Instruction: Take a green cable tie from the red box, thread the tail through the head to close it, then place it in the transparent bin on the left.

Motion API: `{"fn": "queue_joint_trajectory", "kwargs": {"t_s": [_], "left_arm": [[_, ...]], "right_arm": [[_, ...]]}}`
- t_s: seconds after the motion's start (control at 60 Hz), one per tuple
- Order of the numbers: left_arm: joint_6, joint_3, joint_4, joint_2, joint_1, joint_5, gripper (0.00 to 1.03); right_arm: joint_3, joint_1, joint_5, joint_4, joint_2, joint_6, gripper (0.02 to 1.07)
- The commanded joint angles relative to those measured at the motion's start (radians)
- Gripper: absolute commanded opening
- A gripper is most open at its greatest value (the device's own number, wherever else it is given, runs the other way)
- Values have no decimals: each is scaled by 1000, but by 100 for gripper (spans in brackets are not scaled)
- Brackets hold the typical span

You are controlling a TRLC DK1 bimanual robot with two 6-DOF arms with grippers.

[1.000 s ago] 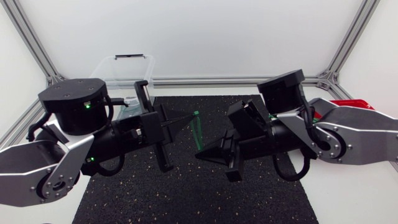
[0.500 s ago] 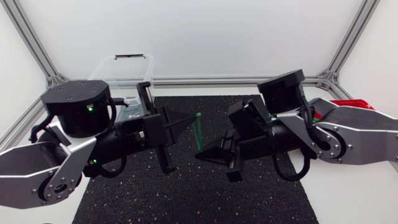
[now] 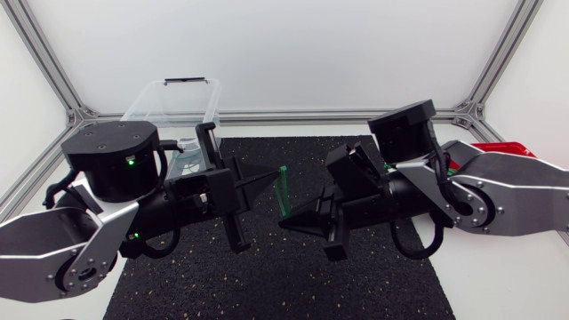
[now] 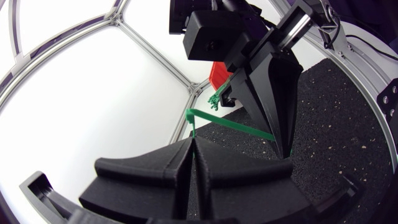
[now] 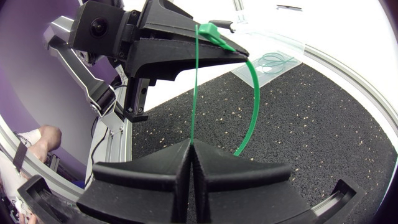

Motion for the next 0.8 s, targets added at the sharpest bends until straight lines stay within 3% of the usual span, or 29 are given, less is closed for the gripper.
{"fn": "queue_joint_trajectory", "kwargs": {"t_s": [0.0,0.783], "left_arm": [[27,-15,19,-12,2,-5,3],[38,-17,21,-27,18,-7,3]], "right_arm": [[-27,8,0,6,-9,-13,7],[-24,5,5,16,10,-19,7]]}}
